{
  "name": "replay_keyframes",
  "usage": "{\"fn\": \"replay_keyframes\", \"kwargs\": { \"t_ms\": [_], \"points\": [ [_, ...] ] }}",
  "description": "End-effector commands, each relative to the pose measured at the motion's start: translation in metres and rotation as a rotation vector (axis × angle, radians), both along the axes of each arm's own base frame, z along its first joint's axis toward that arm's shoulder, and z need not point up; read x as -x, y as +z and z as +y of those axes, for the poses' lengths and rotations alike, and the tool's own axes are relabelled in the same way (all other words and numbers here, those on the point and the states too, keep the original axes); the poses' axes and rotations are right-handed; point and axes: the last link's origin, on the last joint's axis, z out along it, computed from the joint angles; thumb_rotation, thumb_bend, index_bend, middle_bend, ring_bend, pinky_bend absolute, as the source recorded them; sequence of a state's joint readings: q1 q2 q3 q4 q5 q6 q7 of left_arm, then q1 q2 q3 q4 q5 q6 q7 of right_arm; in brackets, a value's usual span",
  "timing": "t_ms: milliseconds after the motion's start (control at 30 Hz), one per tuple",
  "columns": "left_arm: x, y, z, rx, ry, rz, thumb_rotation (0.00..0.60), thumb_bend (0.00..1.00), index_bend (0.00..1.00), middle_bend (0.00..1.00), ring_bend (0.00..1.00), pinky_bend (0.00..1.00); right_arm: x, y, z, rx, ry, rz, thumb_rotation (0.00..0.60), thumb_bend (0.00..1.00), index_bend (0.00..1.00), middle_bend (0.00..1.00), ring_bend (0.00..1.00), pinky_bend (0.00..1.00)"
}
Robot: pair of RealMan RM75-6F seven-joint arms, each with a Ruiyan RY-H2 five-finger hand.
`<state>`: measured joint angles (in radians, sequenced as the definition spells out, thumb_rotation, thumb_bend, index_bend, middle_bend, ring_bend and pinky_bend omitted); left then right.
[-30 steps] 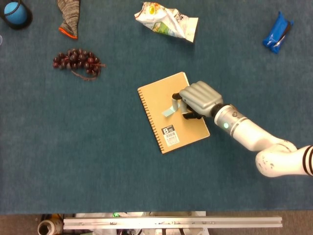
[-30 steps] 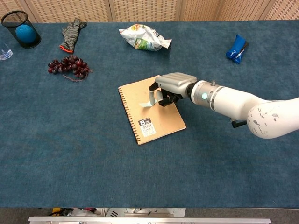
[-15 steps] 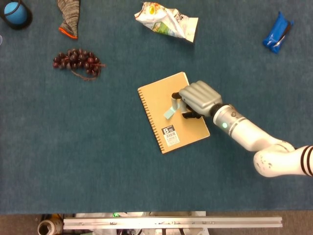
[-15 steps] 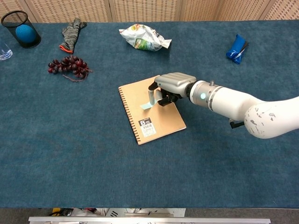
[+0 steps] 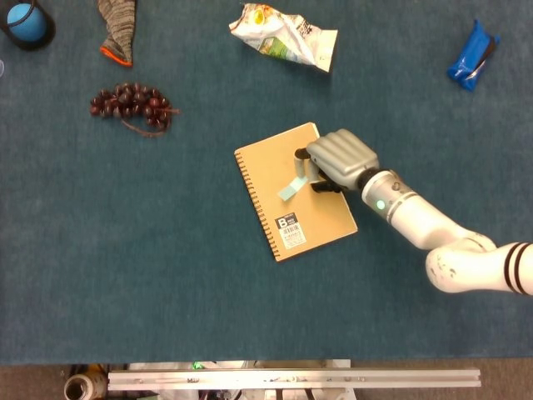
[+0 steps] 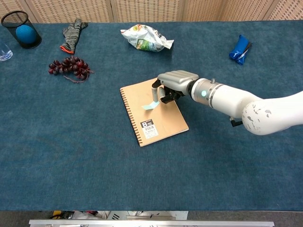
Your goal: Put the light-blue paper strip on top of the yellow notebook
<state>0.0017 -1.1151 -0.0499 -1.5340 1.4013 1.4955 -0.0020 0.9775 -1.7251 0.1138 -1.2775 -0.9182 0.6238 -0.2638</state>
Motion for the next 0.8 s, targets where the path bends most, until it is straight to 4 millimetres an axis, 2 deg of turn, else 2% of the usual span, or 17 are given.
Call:
{"fn": "replay_keyframes", "kwargs": {
  "t_ms": [33,467,667,800],
  "points": [
    [0.0002,0.0001,-0.0002,0.0,0.001,0.001,0.6,0.15,0.19,0.21,0.22,0.17,-0.0001,-0.0008,-0.0003,0.0,0.001,0.003,0.432,0.84,0.46,1.0,1.0,1.0],
    [-0.0005,-0.0009,0.0006,0.004,-0.004,0.0,0.6,0.15,0.19,0.21,0.22,0.17,0.001,0.0032,0.0068,-0.014,0.011,-0.001,0.43,0.84,0.46,1.0,1.0,1.0],
    [0.0001,-0.001,-0.0001,0.004,0.0,0.001,0.6,0.15,0.19,0.21,0.22,0.17,0.006,0.0007,0.0054,-0.012,0.005,0.029,0.431,0.84,0.46,1.0,1.0,1.0],
    [0.0006,-0.0005,-0.0002,0.002,0.002,0.001,0.6,0.15,0.19,0.21,0.22,0.17,0.0021,0.0032,0.0046,-0.002,-0.003,0.005,0.431,0.84,0.46,1.0,1.0,1.0]
  ]
}}
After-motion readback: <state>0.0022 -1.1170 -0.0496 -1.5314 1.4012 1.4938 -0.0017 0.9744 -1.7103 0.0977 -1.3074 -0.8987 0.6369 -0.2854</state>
